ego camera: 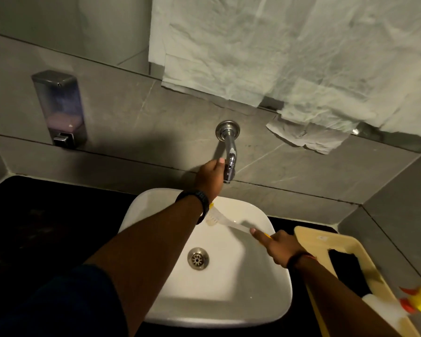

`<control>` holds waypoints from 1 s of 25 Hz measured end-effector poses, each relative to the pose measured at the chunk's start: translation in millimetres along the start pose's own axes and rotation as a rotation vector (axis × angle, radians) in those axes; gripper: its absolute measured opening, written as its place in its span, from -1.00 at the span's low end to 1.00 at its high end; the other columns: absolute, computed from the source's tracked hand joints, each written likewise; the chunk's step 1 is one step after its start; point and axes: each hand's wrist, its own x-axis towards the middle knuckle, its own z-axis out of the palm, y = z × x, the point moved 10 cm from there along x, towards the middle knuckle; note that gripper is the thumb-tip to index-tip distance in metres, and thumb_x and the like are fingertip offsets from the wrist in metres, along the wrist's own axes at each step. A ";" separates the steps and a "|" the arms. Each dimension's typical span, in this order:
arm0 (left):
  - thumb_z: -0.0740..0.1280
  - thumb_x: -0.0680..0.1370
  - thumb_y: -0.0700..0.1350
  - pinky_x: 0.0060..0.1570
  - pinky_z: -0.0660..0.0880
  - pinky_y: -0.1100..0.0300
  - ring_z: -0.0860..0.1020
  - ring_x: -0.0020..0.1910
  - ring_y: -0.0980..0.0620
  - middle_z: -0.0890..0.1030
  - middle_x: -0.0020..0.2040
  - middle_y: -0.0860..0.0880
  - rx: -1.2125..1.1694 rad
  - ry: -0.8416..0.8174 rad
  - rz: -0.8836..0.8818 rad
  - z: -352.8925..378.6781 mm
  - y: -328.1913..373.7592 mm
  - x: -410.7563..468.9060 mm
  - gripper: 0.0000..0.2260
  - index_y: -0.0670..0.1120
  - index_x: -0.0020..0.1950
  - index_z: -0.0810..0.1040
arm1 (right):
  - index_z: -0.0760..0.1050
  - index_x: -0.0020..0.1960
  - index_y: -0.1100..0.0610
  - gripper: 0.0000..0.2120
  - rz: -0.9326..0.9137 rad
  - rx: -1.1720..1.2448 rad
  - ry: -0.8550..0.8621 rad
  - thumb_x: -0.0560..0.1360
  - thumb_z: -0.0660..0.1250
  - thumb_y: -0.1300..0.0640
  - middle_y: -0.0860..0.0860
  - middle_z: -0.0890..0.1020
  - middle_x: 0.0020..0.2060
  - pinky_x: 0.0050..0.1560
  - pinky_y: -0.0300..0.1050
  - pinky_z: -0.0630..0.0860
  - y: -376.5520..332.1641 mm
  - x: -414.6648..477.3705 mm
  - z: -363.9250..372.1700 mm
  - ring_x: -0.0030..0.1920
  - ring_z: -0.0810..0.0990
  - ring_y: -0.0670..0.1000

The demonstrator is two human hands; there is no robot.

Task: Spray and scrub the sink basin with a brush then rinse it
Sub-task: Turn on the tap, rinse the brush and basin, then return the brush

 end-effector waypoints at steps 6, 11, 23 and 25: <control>0.05 0.62 -0.06 -0.05 0.39 0.17 0.52 0.00 -0.02 0.64 -0.03 -0.11 -0.187 -0.062 -0.159 24.0 -27.2 10.5 -0.68 -0.11 0.00 0.59 | 0.31 -0.65 0.11 -0.31 -0.027 0.052 -0.148 0.36 0.28 -0.41 -0.09 0.35 -0.71 -0.47 -0.19 0.28 10.4 22.4 -10.8 -0.70 0.29 -0.12; 0.09 0.62 -0.03 -0.01 0.47 0.04 0.56 -0.10 -0.03 0.62 -0.17 -0.08 -0.210 -0.073 -0.213 26.3 -35.7 24.7 -0.71 -0.07 -0.13 0.55 | 0.15 -0.53 0.02 -0.40 -0.038 0.194 -0.265 0.39 0.29 -0.37 -0.04 0.22 -0.65 -0.59 -0.26 0.10 17.7 32.2 -9.4 -0.65 0.13 -0.03; 0.45 0.42 -0.03 -0.04 0.49 0.13 0.59 -0.08 0.04 0.66 -0.14 0.01 0.225 -0.021 -0.052 2.7 -10.1 18.1 -0.82 -0.04 -0.01 0.63 | 0.36 -0.40 0.01 -0.30 -0.460 -0.681 0.225 0.30 -0.11 -0.59 -0.02 0.51 -0.41 -0.33 -0.12 0.35 -44.4 3.4 -68.2 -0.38 0.46 0.03; 0.44 0.43 -0.02 -0.15 0.46 0.20 0.58 -0.12 0.06 0.65 -0.19 0.05 0.243 -0.012 -0.044 1.5 -8.8 16.2 -0.82 -0.04 -0.01 0.63 | 0.37 -0.37 0.01 -0.32 -0.500 -0.754 0.247 0.33 -0.12 -0.57 0.01 0.57 -0.36 -0.33 -0.12 0.31 -54.9 -1.3 -65.4 -0.39 0.42 0.03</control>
